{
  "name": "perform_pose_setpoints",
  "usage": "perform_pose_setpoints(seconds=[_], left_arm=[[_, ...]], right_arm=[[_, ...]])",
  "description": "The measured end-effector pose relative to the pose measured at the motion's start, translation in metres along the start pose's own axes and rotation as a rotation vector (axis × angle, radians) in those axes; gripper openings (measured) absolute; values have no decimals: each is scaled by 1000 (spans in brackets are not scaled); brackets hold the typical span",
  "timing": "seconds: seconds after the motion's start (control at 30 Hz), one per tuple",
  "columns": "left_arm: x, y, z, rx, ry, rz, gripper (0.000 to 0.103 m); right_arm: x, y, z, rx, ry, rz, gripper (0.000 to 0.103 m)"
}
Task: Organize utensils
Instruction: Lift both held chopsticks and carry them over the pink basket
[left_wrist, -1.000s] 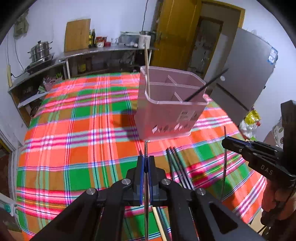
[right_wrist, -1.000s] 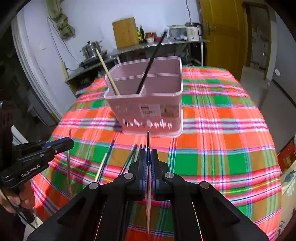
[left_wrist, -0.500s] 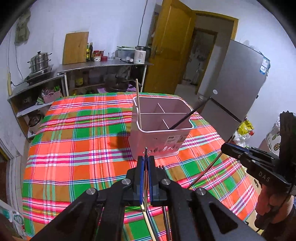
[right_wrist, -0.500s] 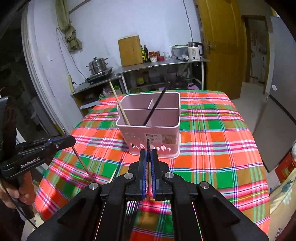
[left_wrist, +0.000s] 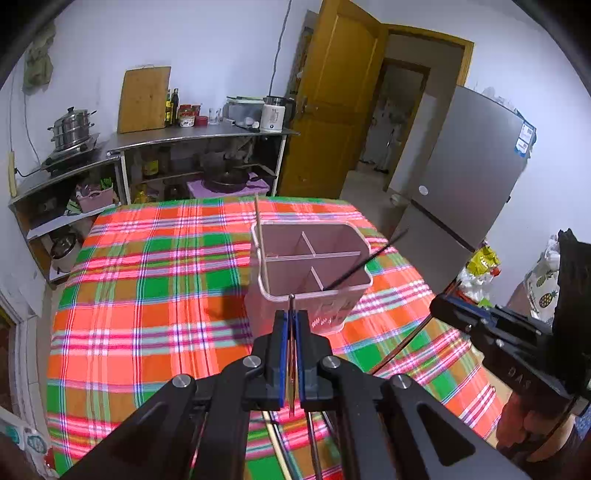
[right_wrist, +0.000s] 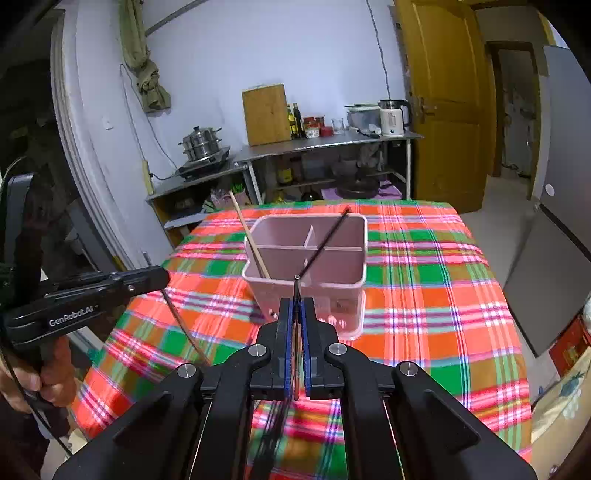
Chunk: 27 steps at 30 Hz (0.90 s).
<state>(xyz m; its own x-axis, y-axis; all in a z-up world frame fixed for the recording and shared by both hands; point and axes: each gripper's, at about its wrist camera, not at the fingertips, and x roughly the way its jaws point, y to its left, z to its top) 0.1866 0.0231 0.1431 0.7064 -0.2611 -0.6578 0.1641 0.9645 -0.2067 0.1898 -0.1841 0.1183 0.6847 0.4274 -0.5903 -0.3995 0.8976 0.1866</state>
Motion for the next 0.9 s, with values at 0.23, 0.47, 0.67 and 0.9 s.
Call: perform_pose_setpoints(seconds=[0.23, 0.47, 0.67, 0.9], left_arm=[[-9, -6, 47, 3, -66, 3, 4], [-14, -12, 92, 11, -129, 2, 4], [3, -10, 111, 13, -150, 11, 4], [40, 5, 102, -8, -118, 7, 4]], right_arm=[[-2, 12, 37, -26, -77, 18, 4], [-3, 14, 75, -10, -159, 27, 4], [11, 12, 94, 6, -188, 24, 4], [41, 10, 87, -5, -147, 15, 4]])
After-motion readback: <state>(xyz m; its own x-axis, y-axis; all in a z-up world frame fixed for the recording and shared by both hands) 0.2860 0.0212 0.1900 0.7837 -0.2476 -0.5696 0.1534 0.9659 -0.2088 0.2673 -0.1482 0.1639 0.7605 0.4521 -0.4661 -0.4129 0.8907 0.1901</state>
